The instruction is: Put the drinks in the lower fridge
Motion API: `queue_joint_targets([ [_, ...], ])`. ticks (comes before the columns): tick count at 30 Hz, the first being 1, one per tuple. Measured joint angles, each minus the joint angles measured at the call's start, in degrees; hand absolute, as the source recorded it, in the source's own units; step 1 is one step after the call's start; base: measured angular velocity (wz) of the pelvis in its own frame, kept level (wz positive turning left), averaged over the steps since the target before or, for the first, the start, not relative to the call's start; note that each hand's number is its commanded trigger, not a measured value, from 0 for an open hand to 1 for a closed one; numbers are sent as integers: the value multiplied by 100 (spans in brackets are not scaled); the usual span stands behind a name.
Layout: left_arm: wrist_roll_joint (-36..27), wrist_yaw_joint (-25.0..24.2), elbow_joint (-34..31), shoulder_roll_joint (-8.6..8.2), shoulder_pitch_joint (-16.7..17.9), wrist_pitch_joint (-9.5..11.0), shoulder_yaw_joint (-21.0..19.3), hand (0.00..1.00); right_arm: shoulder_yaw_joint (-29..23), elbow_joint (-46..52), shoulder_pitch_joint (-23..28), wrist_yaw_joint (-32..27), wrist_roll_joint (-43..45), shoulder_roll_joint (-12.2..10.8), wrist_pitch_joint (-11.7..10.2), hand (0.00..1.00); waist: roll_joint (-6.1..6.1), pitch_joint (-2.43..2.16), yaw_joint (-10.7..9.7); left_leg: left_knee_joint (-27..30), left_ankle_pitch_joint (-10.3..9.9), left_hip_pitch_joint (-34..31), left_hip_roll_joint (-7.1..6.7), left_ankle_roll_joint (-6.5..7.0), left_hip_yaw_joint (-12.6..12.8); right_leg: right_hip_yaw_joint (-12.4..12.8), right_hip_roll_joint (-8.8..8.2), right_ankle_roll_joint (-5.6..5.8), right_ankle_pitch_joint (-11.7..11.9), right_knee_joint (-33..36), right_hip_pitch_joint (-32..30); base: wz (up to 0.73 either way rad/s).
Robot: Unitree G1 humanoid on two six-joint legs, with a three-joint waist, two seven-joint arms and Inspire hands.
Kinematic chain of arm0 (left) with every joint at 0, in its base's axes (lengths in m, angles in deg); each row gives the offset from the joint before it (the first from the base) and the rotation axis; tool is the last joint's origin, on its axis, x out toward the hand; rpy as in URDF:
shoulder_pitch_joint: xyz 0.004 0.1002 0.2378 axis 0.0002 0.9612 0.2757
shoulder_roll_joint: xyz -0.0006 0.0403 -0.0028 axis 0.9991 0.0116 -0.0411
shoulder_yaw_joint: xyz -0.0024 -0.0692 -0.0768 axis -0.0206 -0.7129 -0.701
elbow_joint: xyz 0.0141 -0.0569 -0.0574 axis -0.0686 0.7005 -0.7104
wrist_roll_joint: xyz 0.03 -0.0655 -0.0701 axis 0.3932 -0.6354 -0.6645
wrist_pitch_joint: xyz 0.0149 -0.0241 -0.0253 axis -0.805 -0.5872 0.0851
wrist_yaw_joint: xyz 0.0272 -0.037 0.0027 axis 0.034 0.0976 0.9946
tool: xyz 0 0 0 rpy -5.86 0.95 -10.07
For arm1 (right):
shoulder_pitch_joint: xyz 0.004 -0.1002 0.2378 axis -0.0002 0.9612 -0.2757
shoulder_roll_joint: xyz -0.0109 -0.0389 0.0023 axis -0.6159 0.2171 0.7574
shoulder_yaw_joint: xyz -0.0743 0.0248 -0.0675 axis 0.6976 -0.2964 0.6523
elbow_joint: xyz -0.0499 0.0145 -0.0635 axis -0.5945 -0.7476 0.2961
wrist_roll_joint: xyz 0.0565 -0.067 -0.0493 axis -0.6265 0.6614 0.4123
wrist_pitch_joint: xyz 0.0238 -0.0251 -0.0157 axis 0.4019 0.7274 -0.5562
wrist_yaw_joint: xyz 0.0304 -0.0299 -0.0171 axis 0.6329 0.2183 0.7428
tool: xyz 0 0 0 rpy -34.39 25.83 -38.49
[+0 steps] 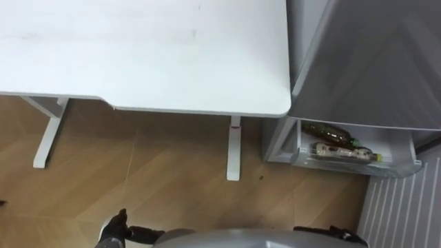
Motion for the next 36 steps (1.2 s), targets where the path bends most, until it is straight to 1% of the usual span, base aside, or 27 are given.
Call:
queue_joint_targets([
  [2, -1, 22, -3, -2, 8, -61, -13, 0, -2, -4, 15, -6, 0, 1, 3, 0, 3, 2, -9, 0, -13, 1, 4, -4, 8, 7, 3, 3, -2, -3, 0, -2],
  [3, -4, 36, -5, -2, 5, -128, -14, 0, -15, -2, 8, -12, 8, 1, 8, 0, 10, -16, -22, 0, -15, 0, 4, -5, 8, 10, 4, 4, -3, -3, -1, 0],
  [4, -6, 39, -5, -2, 5, -174, -14, 0, -57, -10, -10, -22, 14, 2, 10, 0, 27, -24, -62, 3, -15, 2, 4, -5, 8, 10, 4, 6, -4, -3, 5, 0],
  [6, -4, 39, -4, -3, 6, -247, -19, 0, -79, -5, -20, -43, 52, 1, 10, 0, 25, -19, -140, 7, -18, 18, 4, -8, 9, 11, 4, 6, -4, 1, 21, 0],
  [7, 4, 39, -5, -4, 3, -252, -19, 0, -85, -4, -16, -67, 49, 1, 13, 0, 18, -9, -164, 6, -25, 36, 5, -11, 15, 48, 5, 6, -4, 2, 39, -4],
  [9, 115, 39, -5, -9, -12, -254, -20, 0, -101, -11, -22, -93, 35, 0, 16, 0, 32, -6, -169, 6, -48, 82, 17, -16, 53, 109, 18, 6, -4, 3, 82, -11],
  [12, 122, 45, 4, -29, -34, -254, -41, 0, -203, -29, -3, -147, -81, -12, 73, 0, 33, 4, -186, 4, -87, 184, 37, -25, 106, 126, 34, 8, -6, -9, 152, -10],
  [13, 180, 47, 9, -37, -25, -254, -57, 0, -262, -48, 56, -150, -254, -24, 86, 0, 36, 15, -197, 3, -102, 236, 37, -28, 105, 126, 35, 11, -12, -21, 216, -4],
  [16, 513, 50, -2, -39, 58, -271, -194, 0, -471, -179, 156, -153, -779, -85, 153, 0, 5, 12, -241, -10, -136, 377, 34, -45, 112, 191, 37, 12, -78, -10, 338, -3],
  [18, 600, 53, -2, -49, 103, -346, -273, 0, -608, -208, 188, -175, -1003, -114, 249, 0, -6, 13, -287, -14, -140, 412, 39, -51, 132, 215, 42, 8, -88, -12, 356, -7],
  [21, 731, 64, -9, -59, 171, -371, -392, 0, -880, -225, 266, -205, -1298, -149, 271, 0, -17, 7, -308, -21, -155, 478, 46, -61, 168, 253, 48, 9, -91, -14, 405, -6],
  [23, 717, 109, -9, -72, 169, -370, -433, 0, -925, -223, 308, -246, -1641, -174, 281, 0, -25, 6, -333, -14, -160, 478, 47, -62, 168, 260, 48, 7, -94, -6, 409, 0],
  [24, 720, 137, -5, -109, 163, -367, -496, 0, -992, -227, 311, -250, -1873, -198, 299, 0, -38, 0, -363, -8, -160, 477, 47, -62, 158, 262, 48, 6, -94, -5, 405, 0],
  [25, 722, 144, -3, -132, 160, -364, -496, 0, -1083, -254, 306, -227, -2121, -234, 326, 0, -19, 8, -397, -1, -163, 475, 51, -62, 152, 258, 49, 7, -94, -3, 407, 0],
  [28, 727, 162, 0, -140, 144, -359, -495, 0, -1098, -278, 311, -164, -2749, -278, 391, 0, -22, 8, -453, 2, -167, 471, 58, -65, 151, 270, 60, 1, -100, -6, 405, 0],
  [29, 727, 162, 0, -141, 144, -359, -495, 0, -1101, -277, 320, -154, -2855, -278, 397, 0, -21, 8, -452, 4, -167, 471, 58, -65, 159, 270, 60, 1, -103, -6, 404, 0],
  [31, 727, 165, 0, -140, 152, -359, -496, 0, -1163, -283, 330, -151, -3344, -277, 398, 0, -18, 9, -452, 10, -169, 462, 60, -67, 167, 275, 68, -2, -112, -4, 387, 0],
  [32, 724, 165, -1, -139, 158, -358, -498, 0, -1197, -283, 328, -150, -3470, -276, 398, 0, -43, -6, -453, 11, -169, 462, 61, -68, 167, 274, 69, -2, -112, -4, 387, 0],
  [33, 721, 168, -1, -139, 167, -354, -499, 0, -1268, -283, 323, -147, -3691, -276, 395, 0, -32, -6, -459, 12, -170, 462, 61, -69, 167, 273, 70, -3, -113, -5, 387, 0],
  [34, 722, 168, -3, -138, 173, -348, -499, 0, -1352, -282, 318, -143, -3920, -273, 394, 0, -43, -18, -461, 12, -170, 470, 61, -70, 166, 272, 71, -4, -113, -5, 389, 0],
  [36, 722, 168, -6, -128, 192, -340, -497, 0, -1468, -252, 309, -140, -4231, -270, 394, 0, -49, -27, -461, 18, -170, 473, 61, -70, 163, 272, 71, -6, -112, -4, 379, 0],
])
